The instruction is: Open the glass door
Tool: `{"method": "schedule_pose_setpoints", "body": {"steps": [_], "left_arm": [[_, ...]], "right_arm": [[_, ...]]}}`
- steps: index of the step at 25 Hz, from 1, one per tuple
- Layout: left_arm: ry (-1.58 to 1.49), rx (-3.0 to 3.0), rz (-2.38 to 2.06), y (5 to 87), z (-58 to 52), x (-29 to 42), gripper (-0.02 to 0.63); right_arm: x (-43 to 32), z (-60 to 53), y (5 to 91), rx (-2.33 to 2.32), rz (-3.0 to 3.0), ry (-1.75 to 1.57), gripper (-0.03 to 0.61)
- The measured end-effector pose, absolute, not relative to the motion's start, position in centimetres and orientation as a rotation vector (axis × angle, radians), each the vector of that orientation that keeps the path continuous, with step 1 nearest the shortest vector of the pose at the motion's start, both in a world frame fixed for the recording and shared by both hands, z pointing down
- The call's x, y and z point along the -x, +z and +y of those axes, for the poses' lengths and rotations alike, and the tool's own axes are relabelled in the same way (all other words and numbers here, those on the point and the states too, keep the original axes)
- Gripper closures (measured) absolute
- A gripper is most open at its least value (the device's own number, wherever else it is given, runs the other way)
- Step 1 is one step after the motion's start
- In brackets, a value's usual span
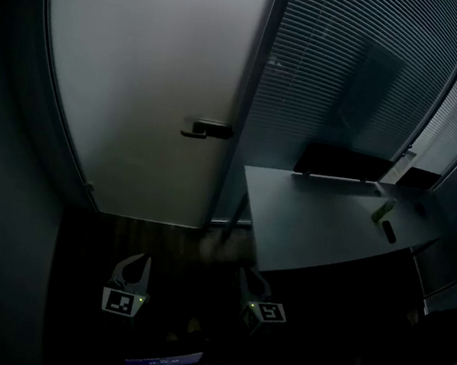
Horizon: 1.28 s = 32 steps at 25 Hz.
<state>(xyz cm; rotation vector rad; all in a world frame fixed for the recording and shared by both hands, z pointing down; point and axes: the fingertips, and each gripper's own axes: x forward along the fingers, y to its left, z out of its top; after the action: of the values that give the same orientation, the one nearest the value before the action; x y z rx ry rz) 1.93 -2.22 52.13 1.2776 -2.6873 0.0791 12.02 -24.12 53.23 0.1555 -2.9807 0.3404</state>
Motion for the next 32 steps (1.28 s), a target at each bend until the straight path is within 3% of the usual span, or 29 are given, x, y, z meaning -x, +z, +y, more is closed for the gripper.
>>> {"method": "schedule_pose_setpoints", "body": {"steps": [32], "left_arm": [[0.140, -1.306, -2.630, 53.5, -10.7, 11.7, 0.611]], "right_arm": [[2.4, -31.8, 54.9, -0.147, -2.943, 0.380, 0.577]]}}
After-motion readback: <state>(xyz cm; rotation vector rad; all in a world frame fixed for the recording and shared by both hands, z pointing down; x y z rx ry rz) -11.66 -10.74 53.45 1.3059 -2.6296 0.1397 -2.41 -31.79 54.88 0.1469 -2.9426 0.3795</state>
